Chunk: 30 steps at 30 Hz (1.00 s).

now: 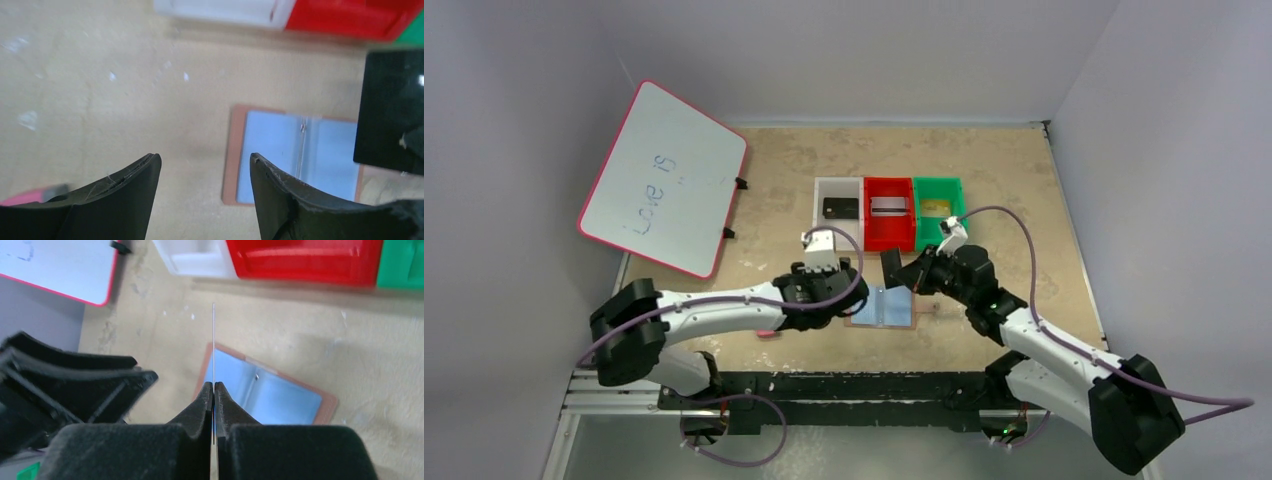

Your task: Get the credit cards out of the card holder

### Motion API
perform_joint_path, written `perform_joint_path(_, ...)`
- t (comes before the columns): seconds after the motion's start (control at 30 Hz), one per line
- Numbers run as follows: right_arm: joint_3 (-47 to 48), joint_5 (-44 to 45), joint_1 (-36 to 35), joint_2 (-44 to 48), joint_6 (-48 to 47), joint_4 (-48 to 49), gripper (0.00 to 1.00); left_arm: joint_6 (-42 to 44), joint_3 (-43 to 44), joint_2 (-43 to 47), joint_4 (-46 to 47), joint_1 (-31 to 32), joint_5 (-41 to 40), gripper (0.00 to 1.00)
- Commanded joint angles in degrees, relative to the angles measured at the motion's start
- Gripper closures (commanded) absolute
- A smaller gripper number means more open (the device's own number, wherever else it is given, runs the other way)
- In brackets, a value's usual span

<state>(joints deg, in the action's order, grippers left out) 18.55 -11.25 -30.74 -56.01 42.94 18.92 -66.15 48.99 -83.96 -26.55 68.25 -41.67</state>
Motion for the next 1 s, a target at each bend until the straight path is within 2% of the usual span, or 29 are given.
perform_joint_path(0.0,4.62,2.20,-0.07,2.58,-7.90,3.57,1.00,7.14,5.39,7.65,-8.85,-6.98,-4.78,0.34)
perform_joint_path(0.2,8.29,1.78,-0.19,1.84,-17.87,6.20,1.00,13.40,5.36,19.55,-13.37,-17.55,-3.41,0.31)
perform_joint_path(0.33,10.29,1.97,-0.52,1.23,-25.85,8.83,1.00,16.37,7.61,21.36,-20.23,-22.73,-6.92,0.25)
perform_joint_path(0.47,12.46,1.63,-1.84,-0.58,-37.90,12.72,1.00,20.48,8.84,20.89,-24.39,-28.04,-8.54,0.23)
perform_joint_path(0.57,14.63,0.59,-3.78,-3.92,-49.69,14.34,1.00,23.26,6.20,23.52,-22.11,-32.40,-7.96,0.22)
perform_joint_path(0.67,18.89,1.77,-7.30,-9.30,-63.08,11.10,1.00,24.09,0.73,26.84,-18.18,-36.93,-6.04,0.21)
perform_joint_path(0.77,24.63,6.43,-11.00,-16.14,-71.54,8.79,1.00,22.57,1.57,28.02,-20.02,-37.84,-8.42,0.21)
perform_joint_path(0.97,33.62,10.28,-11.88,-27.68,-84.44,6.21,1.00,19.45,1.92,29.12,-22.41,-37.84,-13.43,0.21)
